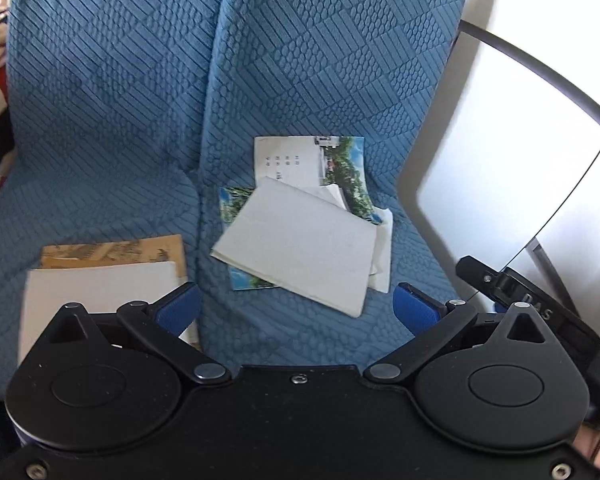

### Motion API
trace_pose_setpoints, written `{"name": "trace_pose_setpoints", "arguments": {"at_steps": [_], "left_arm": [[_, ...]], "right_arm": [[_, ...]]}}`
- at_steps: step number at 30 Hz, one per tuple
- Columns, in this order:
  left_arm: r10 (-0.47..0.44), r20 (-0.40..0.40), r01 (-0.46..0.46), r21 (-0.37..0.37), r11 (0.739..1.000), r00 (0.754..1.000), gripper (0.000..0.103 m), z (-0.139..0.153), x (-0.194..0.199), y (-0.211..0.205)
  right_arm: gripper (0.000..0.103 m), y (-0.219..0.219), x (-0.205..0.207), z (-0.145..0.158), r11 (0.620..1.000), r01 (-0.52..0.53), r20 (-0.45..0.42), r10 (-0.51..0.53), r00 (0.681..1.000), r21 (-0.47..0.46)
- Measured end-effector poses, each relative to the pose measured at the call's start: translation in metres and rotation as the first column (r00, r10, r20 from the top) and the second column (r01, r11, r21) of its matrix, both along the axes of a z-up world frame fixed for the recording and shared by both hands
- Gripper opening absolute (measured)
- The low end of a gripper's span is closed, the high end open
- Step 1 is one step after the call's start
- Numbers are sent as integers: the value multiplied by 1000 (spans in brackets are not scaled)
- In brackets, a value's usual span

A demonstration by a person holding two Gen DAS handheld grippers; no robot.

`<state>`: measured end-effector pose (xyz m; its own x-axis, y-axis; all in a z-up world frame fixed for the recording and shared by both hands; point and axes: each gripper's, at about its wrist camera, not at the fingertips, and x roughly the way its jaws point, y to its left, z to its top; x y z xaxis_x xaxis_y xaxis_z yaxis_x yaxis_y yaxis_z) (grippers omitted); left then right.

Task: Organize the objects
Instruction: 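Move the right gripper to the remaining white paper sheets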

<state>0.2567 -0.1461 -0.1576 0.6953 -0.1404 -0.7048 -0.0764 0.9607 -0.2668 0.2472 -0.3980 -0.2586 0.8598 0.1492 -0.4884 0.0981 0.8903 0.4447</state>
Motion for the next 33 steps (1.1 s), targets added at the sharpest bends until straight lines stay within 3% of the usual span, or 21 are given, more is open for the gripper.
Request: {"name": "trace_pose_setpoints", "arguments": {"at_steps": [6, 10, 16, 20, 26, 33], "left_arm": [[-15, -38, 16, 5, 1000, 999, 102, -21, 31, -15], [-28, -66, 28, -4, 1000, 997, 101, -38, 51, -21], [-45, -105, 45, -1, 999, 993, 98, -63, 76, -26], [-51, -146, 44, -53, 998, 988, 89, -80, 92, -29], [-27, -164, 13, -89, 996, 986, 81, -99, 113, -28], [-3, -225, -20, -97, 995, 974, 52, -120, 130, -19]], "right_arm": [[88, 5, 42, -16, 998, -17, -22, 18, 1000, 63], [87, 8, 64, -20, 996, -59, 15, 58, 998, 62], [80, 9, 107, -39, 991, -105, -57, 110, 992, 79], [71, 12, 126, -52, 983, -147, -111, 159, 981, 106], [67, 16, 150, -65, 974, -181, -164, 203, 965, 139], [66, 14, 170, -80, 966, -194, -206, 228, 952, 173]]}}
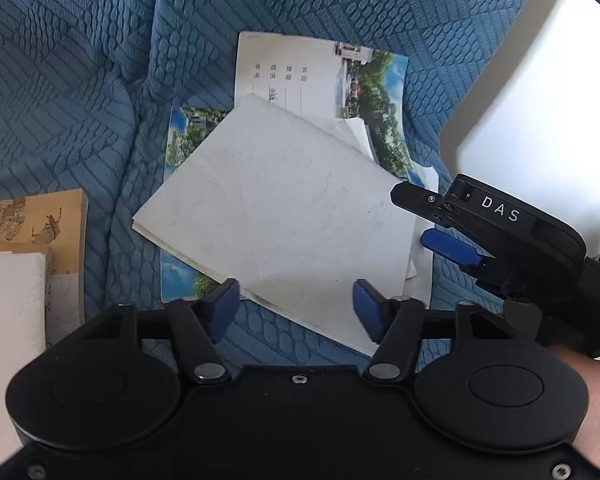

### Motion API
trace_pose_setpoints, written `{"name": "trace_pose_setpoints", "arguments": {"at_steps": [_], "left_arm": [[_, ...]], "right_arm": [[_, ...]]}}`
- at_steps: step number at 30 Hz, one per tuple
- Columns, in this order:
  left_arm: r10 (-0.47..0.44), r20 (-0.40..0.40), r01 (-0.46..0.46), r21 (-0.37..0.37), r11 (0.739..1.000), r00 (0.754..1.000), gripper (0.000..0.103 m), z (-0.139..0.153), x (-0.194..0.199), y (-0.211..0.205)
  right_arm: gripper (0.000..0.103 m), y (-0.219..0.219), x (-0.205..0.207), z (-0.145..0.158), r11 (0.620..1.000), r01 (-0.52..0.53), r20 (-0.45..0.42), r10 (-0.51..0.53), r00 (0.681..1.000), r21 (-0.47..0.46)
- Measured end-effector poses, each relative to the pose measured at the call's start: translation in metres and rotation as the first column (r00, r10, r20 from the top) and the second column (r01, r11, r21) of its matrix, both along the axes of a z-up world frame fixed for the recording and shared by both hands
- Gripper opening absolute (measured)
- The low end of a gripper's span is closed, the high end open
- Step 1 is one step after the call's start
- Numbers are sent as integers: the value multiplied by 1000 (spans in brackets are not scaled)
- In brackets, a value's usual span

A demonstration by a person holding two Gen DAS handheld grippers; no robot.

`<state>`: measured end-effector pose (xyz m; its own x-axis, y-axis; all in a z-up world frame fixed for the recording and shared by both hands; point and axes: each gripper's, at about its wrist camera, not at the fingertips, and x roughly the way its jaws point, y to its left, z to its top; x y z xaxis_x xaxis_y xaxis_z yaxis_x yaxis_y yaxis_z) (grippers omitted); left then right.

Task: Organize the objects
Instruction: 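Move the right gripper to the remaining white paper sheets, then close the right gripper on the edge of a white paper sheet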

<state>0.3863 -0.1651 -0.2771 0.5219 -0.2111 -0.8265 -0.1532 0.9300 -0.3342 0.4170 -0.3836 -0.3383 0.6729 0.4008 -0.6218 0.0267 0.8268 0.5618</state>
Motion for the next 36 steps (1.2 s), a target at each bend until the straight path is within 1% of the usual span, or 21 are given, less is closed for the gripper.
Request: {"name": "trace_pose_setpoints", "arguments": {"at_steps": [1, 3, 4, 7, 9, 11, 15, 17, 21, 22, 24, 25, 26, 27, 28, 30, 32, 33, 34, 36], "left_arm": [[6, -14, -6, -7, 1000, 1000, 48, -3, 2, 1], [21, -31, -22, -26, 999, 999, 46, -9, 3, 5], [28, -22, -29, -37, 999, 999, 46, -9, 2, 7], [46, -18, -47, -57, 997, 999, 46, -10, 0, 11], [41, -19, -41, -51, 998, 999, 46, -9, 0, 9], [37, -20, -38, -36, 999, 999, 46, -9, -1, 7], [33, -19, -34, -33, 999, 999, 47, -9, -1, 5], [36, -20, -37, -46, 998, 999, 47, -9, -1, 7], [62, -20, -64, -95, 993, 998, 49, -12, -2, 14], [64, -19, -66, -100, 993, 998, 50, -12, -2, 15], [66, -17, -67, -106, 992, 998, 50, -12, -2, 16], [68, -15, -69, -110, 992, 998, 50, -12, -1, 17], [68, -13, -69, -113, 991, 998, 50, -12, -1, 17], [68, -12, -69, -116, 991, 998, 50, -12, -1, 18], [69, -14, -70, -120, 990, 998, 50, -12, 0, 18], [77, -19, -79, -141, 987, 997, 51, -13, 0, 21], [93, -29, -97, -198, 975, 995, 57, -14, -2, 28], [101, -33, -106, -244, 964, 994, 64, -16, -4, 32], [111, -38, -117, -296, 948, 993, 68, -18, -6, 37], [122, -58, -135, -399, 907, 991, 68, -24, -10, 44]], "right_arm": [[66, 1, 1, 0, 1000, -5, 0, 5, 1000, 0], [66, 1, 4, -1, 1000, -14, 2, 14, 1000, 10], [66, 0, 5, -3, 999, -19, 0, 19, 1000, 31], [67, -6, 9, -8, 989, -40, -21, 44, 999, 144], [67, -9, 10, -10, 976, -41, -40, 51, 998, 213], [67, -13, 11, -11, 966, -20, -58, 36, 998, 258], [67, -25, 7, -15, 921, 15, -70, 14, 997, 390], [67, -27, 5, -12, 906, 8, -52, 16, 999, 424], [66, -23, 1, -1, 886, -60, 35, 50, 998, 460], [64, -21, 0, 2, 879, -77, 53, 58, 997, 471], [56, -19, -1, 6, 874, -94, 74, 67, 995, 476], [53, -17, -1, 8, 879, -95, 78, 67, 995, 468], [48, -15, 0, 8, 884, -94, 79, 65, 995, 458], [40, -14, 1, 9, 890, -92, 80, 63, 995, 446], [35, -13, 1, 8, 896, -89, 81, 59, 995, 435], [16, -12, 2, 7, 904, -79, 76, 52, 996, 419], [11, -14, 2, 3, 904, -71, 69, 46, 997, 423], [11, -15, 1, 1, 900, -69, 68, 44, 997, 431], [11, -15, 0, 0, 899, -68, 68, 42, 997, 432], [10, -15, -1, 0, 899, -65, 67, 39, 997, 432]]}}
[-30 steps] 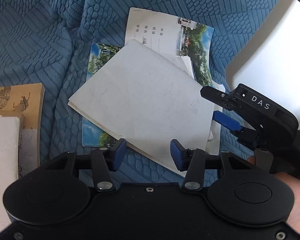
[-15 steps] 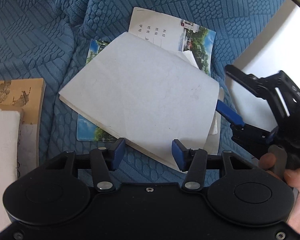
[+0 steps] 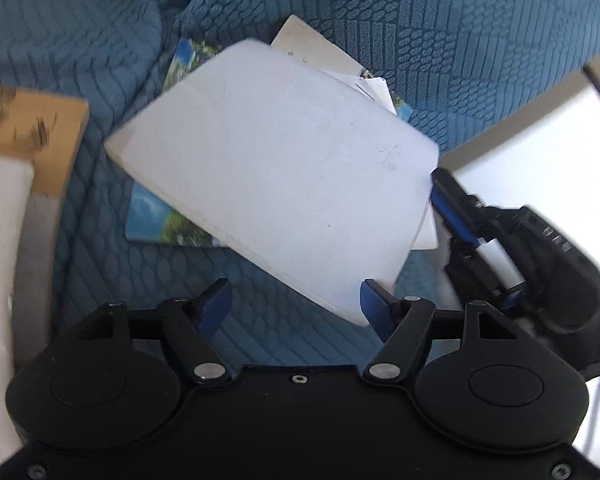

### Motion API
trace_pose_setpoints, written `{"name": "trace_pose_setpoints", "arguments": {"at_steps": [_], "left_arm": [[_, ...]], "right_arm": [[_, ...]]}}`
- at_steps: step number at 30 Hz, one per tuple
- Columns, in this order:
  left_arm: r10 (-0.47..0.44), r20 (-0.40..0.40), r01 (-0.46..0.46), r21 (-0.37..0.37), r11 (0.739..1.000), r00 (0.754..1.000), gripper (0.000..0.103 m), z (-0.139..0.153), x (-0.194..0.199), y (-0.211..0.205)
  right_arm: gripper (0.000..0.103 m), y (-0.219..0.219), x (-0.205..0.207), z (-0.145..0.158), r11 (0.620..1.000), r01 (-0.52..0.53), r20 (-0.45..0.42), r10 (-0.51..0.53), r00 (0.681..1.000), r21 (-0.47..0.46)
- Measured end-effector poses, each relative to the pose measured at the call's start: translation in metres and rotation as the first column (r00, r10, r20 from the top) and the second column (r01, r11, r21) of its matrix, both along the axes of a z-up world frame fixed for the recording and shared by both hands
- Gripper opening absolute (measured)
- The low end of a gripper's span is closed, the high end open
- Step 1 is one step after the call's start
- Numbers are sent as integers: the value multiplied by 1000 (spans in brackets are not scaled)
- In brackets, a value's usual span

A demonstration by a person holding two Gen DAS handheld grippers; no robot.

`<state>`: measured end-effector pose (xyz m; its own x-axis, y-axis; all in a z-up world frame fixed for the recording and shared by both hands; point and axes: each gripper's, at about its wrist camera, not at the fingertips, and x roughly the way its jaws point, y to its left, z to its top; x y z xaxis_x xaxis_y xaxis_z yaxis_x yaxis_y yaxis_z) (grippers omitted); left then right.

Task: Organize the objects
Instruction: 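Close the right gripper on the edge of a white paper sheet, then lift the white sheet with the right gripper and carry it toward the books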

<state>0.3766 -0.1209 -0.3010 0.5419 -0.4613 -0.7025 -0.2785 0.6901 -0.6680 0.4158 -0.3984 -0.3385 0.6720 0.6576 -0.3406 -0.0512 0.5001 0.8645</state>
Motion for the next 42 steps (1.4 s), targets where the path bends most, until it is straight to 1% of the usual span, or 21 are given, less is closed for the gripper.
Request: {"name": "trace_pose_setpoints", "arguments": {"at_steps": [2, 3, 4, 6, 8, 10, 11, 13, 14, 15, 16, 19, 21, 25, 30, 35, 37, 38, 39, 41, 42], "left_arm": [[4, -10, -5, -121, 993, 1000, 69, -7, -2, 5], [10, -17, -13, -192, 981, 1000, 69, -11, -2, 8], [21, -18, -25, -267, 963, 1000, 68, -15, -3, 11], [51, -18, -54, -384, 922, 999, 68, -21, -3, 15], [75, -23, -77, -472, 878, 997, 65, -27, -2, 17], [81, -34, -87, -526, 846, 996, 62, -32, 1, 15], [83, -40, -92, -535, 840, 996, 61, -33, 3, 14], [98, -52, -111, -541, 834, 994, 49, -38, 5, 11], [104, -58, -119, -547, 829, 993, 46, -40, 6, 10], [107, -61, -123, -555, 823, 992, 36, -41, 6, 9], [106, -59, -120, -563, 818, 993, 21, -41, 5, 8], [96, -36, -99, -567, 818, 995, 9, -36, 5, 6], [104, -8, -91, -562, 822, 995, 6, -28, 2, 8], [110, 42, -67, -572, 817, 993, 1, -9, -1, 18], [101, 69, -48, -536, 843, 993, 0, 10, -10, 31], [104, 62, -54, -545, 837, 993, 0, 15, -19, 43], [96, 61, -48, -533, 845, 994, 0, 18, -26, 47], [92, 57, -48, -527, 848, 994, 0, 19, -28, 48], [90, 54, -48, -523, 851, 995, 0, 19, -29, 50], [86, 59, -44, -513, 857, 995, 0, 20, -31, 52], [84, 61, -41, -512, 858, 995, 0, 20, -31, 53]], "right_arm": [[10, 0, -1, 0, 1000, -1, 6, 1, 1000, 18], [10, 1, -1, -1, 1000, -5, 6, 5, 1000, 24], [10, 3, -1, -1, 1000, -9, 1, 9, 1000, 27], [10, 3, -1, -2, 1000, -7, -6, 7, 1000, 30], [10, 4, 0, -2, 999, -8, -5, 8, 1000, 42], [10, 2, 1, -3, 999, -2, -15, 3, 1000, 51], [10, 2, 2, -4, 998, 1, -23, 0, 1000, 57], [10, 1, 2, -4, 998, 4, -29, -2, 1000, 65], [10, 1, 2, -4, 998, 6, -31, -4, 1000, 61], [10, 1, 2, -3, 998, 10, -34, -8, 999, 54], [10, 2, 3, -3, 999, 18, -41, -16, 999, 47], [13, 1, 4, -7, 999, 48, -76, -47, 996, 14], [13, 1, 5, -10, 998, 60, -93, -58, 994, 14], [15, 1, 7, -16, 995, 67, -115, -58, 992, 72], [39, 0, 8, -20, 987, 93, -141, -74, 987, 131], [40, 0, 9, -22, 986, 114, -166, -93, 982, 124], [39, -1, 7, -23, 984, 113, -166, -89, 982, 136], [36, -1, 6, -21, 985, 103, -157, -81, 984, 136], [27, 0, 5, -18, 988, 95, -140, -78, 987, 120], [16, 3, 3, -14, 994, 90, -125, -82, 989, 64], [10, 2, 2, -15, 994, 95, -133, -86, 987, 59]]}}
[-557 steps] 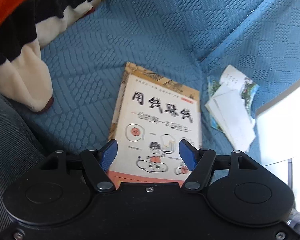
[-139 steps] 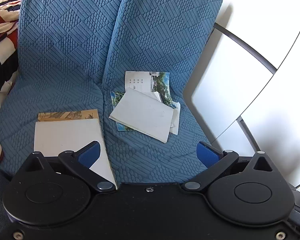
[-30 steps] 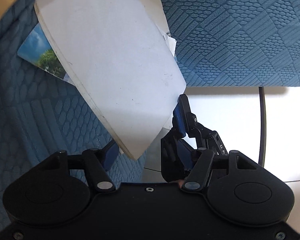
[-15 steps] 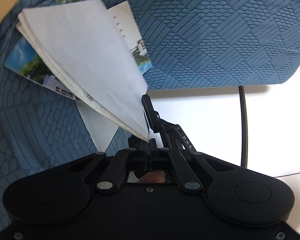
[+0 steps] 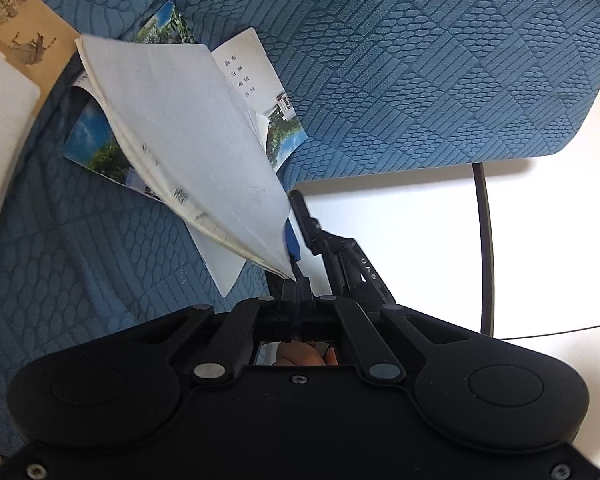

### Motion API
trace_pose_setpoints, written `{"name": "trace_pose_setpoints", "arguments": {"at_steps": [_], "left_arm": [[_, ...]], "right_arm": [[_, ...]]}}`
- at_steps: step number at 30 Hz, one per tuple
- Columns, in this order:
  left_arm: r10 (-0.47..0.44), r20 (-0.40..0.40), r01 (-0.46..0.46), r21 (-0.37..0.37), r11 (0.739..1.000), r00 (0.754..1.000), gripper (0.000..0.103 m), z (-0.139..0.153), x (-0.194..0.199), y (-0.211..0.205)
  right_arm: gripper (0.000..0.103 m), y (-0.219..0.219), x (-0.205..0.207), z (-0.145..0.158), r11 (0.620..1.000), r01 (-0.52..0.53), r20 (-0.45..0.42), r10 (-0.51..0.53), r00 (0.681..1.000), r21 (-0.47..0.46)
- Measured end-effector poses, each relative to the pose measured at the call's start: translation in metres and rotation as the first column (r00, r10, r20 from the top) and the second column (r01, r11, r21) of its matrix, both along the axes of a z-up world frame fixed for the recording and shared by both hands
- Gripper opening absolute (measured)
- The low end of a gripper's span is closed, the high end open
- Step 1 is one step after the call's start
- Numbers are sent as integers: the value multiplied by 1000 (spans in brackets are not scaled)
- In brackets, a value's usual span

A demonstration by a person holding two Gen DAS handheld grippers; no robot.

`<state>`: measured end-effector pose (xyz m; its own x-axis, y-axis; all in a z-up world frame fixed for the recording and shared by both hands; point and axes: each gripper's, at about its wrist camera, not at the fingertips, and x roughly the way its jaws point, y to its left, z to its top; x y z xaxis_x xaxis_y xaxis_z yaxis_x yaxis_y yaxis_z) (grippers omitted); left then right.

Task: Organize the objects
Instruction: 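Lift the white sheet with the right gripper and carry it toward the books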

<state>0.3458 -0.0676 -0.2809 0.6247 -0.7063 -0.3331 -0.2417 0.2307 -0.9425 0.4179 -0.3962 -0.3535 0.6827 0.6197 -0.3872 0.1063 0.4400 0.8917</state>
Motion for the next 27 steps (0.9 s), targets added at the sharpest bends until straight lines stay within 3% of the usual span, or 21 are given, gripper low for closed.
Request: {"name": "trace_pose_setpoints", "arguments": {"at_steps": [2, 6, 10, 17, 19, 22, 27], "left_arm": [[1, -5, -1, -2, 1000, 1000, 0, -3, 0, 1], [51, -55, -46, 82, 996, 997, 42, -11, -1, 2], [73, -76, -74, -10, 997, 994, 50, -28, -1, 6], [81, -106, -89, -73, 993, 991, 42, -41, 4, 0], [77, -135, -87, -68, 994, 988, 27, -45, 6, -3], [60, -165, -73, -70, 995, 984, 12, -51, 9, -9], [51, -157, -67, -94, 993, 986, 5, -44, 4, -12]], "right_arm": [[6, -2, -1, -2, 1000, 7, -10, -7, 1000, 9], [6, 0, -3, 2, 1000, -4, 9, 4, 1000, -21], [5, -1, -5, 3, 1000, -5, 8, 5, 1000, -12], [5, -6, -11, 5, 998, -25, 14, 24, 1000, 59], [6, -8, -14, 3, 998, -24, 9, 24, 1000, 60], [8, -10, -17, -1, 997, -22, -8, 23, 1000, 75], [11, -11, -23, -3, 998, -8, -33, 10, 999, 57]]}}
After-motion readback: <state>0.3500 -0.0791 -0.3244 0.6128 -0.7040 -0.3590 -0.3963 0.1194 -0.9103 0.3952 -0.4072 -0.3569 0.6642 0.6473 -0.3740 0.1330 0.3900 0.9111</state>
